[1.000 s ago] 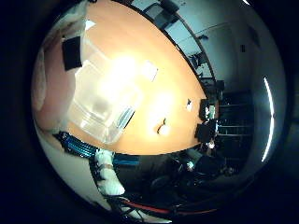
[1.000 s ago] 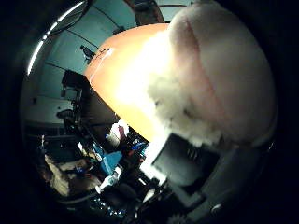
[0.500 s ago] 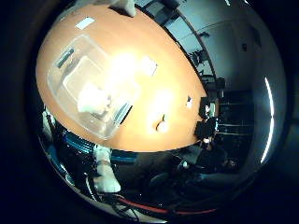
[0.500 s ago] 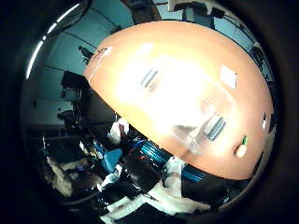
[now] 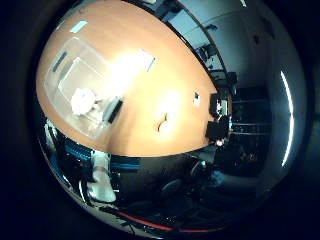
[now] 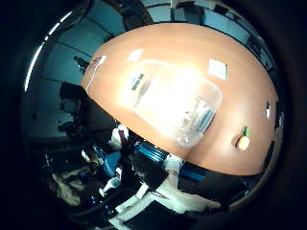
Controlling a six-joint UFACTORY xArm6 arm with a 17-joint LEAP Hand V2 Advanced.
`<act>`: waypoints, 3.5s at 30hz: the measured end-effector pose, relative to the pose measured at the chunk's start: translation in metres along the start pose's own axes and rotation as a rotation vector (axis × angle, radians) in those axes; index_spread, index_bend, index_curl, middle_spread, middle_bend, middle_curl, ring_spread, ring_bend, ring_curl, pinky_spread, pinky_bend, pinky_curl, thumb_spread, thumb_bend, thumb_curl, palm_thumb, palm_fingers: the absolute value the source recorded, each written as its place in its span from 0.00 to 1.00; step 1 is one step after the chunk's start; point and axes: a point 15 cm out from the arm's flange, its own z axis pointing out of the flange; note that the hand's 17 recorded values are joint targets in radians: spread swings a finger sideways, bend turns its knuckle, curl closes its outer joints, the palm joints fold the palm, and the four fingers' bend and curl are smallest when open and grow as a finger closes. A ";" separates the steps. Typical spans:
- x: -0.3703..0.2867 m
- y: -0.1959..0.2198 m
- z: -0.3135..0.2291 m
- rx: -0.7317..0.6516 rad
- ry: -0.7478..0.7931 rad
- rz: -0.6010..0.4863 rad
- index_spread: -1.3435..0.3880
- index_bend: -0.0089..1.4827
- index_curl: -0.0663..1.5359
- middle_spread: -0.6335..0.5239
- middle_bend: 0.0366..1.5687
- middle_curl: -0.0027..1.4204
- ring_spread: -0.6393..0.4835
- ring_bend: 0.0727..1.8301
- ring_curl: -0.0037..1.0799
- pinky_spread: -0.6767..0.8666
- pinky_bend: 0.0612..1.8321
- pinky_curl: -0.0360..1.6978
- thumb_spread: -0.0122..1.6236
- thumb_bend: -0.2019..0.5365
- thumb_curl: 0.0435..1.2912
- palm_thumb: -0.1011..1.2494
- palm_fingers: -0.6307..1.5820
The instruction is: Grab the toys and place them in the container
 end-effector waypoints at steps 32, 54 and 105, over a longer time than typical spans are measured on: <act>0.327 0.162 0.231 -0.226 -0.017 0.431 0.54 0.11 0.21 0.54 0.13 0.24 0.73 0.20 0.20 0.74 0.26 0.18 0.65 0.24 0.17 0.34 0.37; 0.336 0.181 0.387 -0.325 -0.119 0.567 0.56 0.11 0.20 0.59 0.11 0.24 0.74 0.19 0.21 0.74 0.26 0.18 0.65 0.24 0.18 0.35 0.35; 0.321 0.164 0.206 -0.048 0.034 0.600 0.58 0.66 0.71 0.35 0.79 0.72 0.34 0.74 0.78 0.33 0.68 0.61 0.66 0.25 0.43 0.88 0.72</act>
